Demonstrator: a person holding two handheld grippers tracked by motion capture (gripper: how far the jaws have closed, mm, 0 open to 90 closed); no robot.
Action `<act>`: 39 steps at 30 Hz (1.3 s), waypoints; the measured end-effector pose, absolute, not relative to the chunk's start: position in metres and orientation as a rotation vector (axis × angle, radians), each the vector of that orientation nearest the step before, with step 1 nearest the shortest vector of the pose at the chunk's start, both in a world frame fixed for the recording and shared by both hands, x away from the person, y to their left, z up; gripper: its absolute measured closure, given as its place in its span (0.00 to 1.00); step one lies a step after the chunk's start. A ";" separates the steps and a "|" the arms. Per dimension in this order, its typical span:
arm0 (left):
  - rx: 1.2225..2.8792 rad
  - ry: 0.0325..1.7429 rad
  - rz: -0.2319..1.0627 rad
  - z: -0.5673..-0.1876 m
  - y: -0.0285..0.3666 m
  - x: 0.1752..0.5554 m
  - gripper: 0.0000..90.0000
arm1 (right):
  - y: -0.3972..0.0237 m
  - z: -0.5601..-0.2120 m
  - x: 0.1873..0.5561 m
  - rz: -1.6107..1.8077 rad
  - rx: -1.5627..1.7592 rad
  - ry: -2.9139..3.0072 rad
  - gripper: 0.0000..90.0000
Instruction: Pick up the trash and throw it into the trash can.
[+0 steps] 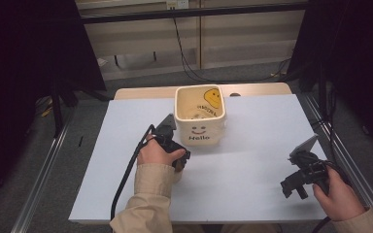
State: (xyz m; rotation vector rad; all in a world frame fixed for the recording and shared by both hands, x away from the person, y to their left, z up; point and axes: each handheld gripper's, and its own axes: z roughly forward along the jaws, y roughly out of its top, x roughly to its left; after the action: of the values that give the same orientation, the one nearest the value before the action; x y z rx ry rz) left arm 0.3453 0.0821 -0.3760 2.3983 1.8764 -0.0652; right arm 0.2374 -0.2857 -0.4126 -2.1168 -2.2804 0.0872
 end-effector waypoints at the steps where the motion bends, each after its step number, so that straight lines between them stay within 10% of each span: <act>1: 2.398 1.876 -0.057 -0.374 0.084 0.346 0.03 | -0.286 -0.413 0.237 0.081 -2.107 -2.291 0.06; 13: 2.417 1.871 -0.061 -0.382 0.077 0.344 0.03 | -0.284 -0.414 0.238 0.095 -2.102 -2.298 0.06; 21: 2.409 1.878 -0.114 -0.379 0.078 0.345 0.21 | -0.284 -0.413 0.238 0.095 -2.104 -2.297 0.06; 39: 2.400 1.834 -0.121 -0.289 0.097 0.371 0.23 | -0.284 -0.412 0.238 0.073 -2.105 -2.285 0.06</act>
State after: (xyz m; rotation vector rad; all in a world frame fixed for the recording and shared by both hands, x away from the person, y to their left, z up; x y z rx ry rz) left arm 0.3714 0.0970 -0.2888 2.4002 1.8338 -0.1205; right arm 0.2379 -0.2836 -0.4121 -2.1054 -2.2847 0.0730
